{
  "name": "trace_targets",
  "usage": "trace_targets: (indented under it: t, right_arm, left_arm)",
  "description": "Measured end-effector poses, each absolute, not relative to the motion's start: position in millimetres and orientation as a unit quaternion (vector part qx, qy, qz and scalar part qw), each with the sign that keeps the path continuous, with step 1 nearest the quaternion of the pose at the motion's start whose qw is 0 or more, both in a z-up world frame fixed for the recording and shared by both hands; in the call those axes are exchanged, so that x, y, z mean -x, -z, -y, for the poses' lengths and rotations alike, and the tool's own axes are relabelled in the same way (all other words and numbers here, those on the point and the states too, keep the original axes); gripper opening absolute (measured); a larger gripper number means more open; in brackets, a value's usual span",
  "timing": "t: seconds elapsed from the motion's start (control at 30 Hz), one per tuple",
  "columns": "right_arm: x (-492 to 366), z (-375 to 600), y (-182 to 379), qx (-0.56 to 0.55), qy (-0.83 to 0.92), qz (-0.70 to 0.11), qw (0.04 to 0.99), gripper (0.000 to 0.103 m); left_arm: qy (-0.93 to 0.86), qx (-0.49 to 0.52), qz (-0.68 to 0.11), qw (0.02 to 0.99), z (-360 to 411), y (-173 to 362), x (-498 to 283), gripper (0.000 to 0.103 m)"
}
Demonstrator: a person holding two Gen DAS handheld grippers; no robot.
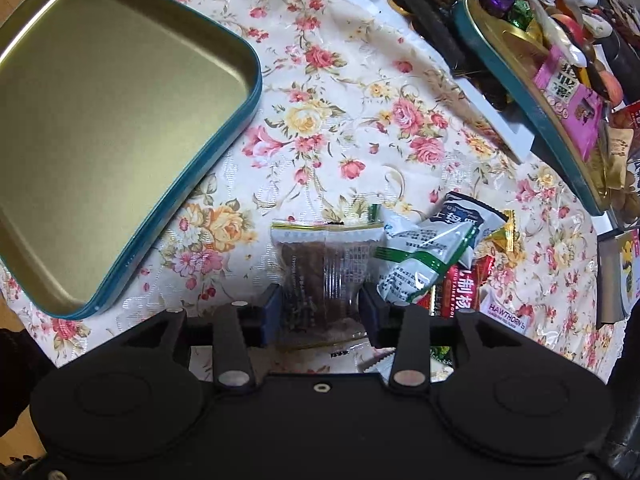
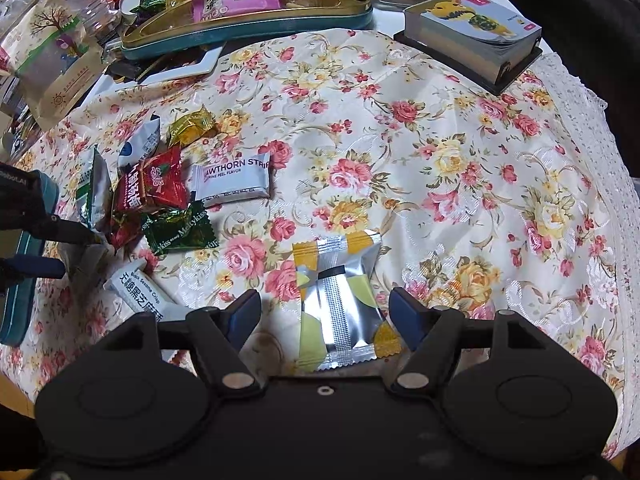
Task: Organize snacks
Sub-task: 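Lift the brown-candy packet with left gripper while right gripper lifts silver-yellow packet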
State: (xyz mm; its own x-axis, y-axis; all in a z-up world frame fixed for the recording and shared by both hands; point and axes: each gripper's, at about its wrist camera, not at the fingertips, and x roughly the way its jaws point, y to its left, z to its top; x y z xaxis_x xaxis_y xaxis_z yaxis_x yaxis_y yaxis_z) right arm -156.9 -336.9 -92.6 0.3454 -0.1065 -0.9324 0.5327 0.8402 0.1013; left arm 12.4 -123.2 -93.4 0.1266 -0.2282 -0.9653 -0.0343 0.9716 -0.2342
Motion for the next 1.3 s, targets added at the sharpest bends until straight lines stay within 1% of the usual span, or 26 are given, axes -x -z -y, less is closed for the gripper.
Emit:
trace_targets:
  t: [0.23,0.33,0.53,0.7,0.73,0.77,0.8,0.83,1.03,1.2,1.23,1.27,1.3]
  right_arm:
    - [156,331,94,-0.175,0.19,-0.538,0.802,0.079]
    - [159,329,94,-0.159,0.176,-0.538,0.809,0.079]
    - [164,329,94,-0.151,0.163,-0.533,0.817,0.079]
    - [163,329,94,-0.158,0.174,-0.531,0.814,0.077]
    - [163,329,93,-0.159,0.178,-0.532,0.813,0.073]
    - [163,328,92,-0.156,0.183,-0.533,0.811,0.064]
    - [163,327,92,-0.148,0.192,-0.535,0.809,0.059]
    - [163,326,91,-0.14,0.197,-0.538,0.808,0.046]
    - [157,330,85,-0.149,0.2,-0.547,0.799,0.044]
    - [152,336,60,-0.192,0.212,-0.523,0.803,0.043]
    - [151,338,53,-0.206,0.215,-0.512,0.806,0.033]
    - [150,339,47,-0.22,0.216,-0.503,0.808,0.026]
    - [148,341,42,-0.234,0.216,-0.496,0.807,0.026]
  left_arm:
    - [0.099,0.014,-0.662,0.743,150,97,-14,0.053]
    - [0.117,-0.012,-0.663,0.74,158,96,-10,0.053]
    - [0.149,-0.058,-0.67,0.725,173,95,2,0.05]
    - [0.155,-0.071,-0.689,0.704,170,93,5,0.046]
    - [0.158,-0.072,-0.692,0.701,167,93,7,0.046]
    - [0.16,-0.076,-0.694,0.698,165,92,8,0.046]
    - [0.163,-0.08,-0.695,0.696,163,91,11,0.045]
    - [0.169,-0.084,-0.694,0.695,160,88,15,0.045]
    - [0.198,-0.098,-0.671,0.708,159,63,27,0.045]
    - [0.218,-0.104,-0.637,0.732,152,34,21,0.045]
    - [0.218,-0.107,-0.625,0.741,149,27,15,0.045]
    - [0.217,-0.111,-0.615,0.75,147,21,14,0.046]
    - [0.214,-0.117,-0.601,0.761,146,17,12,0.046]
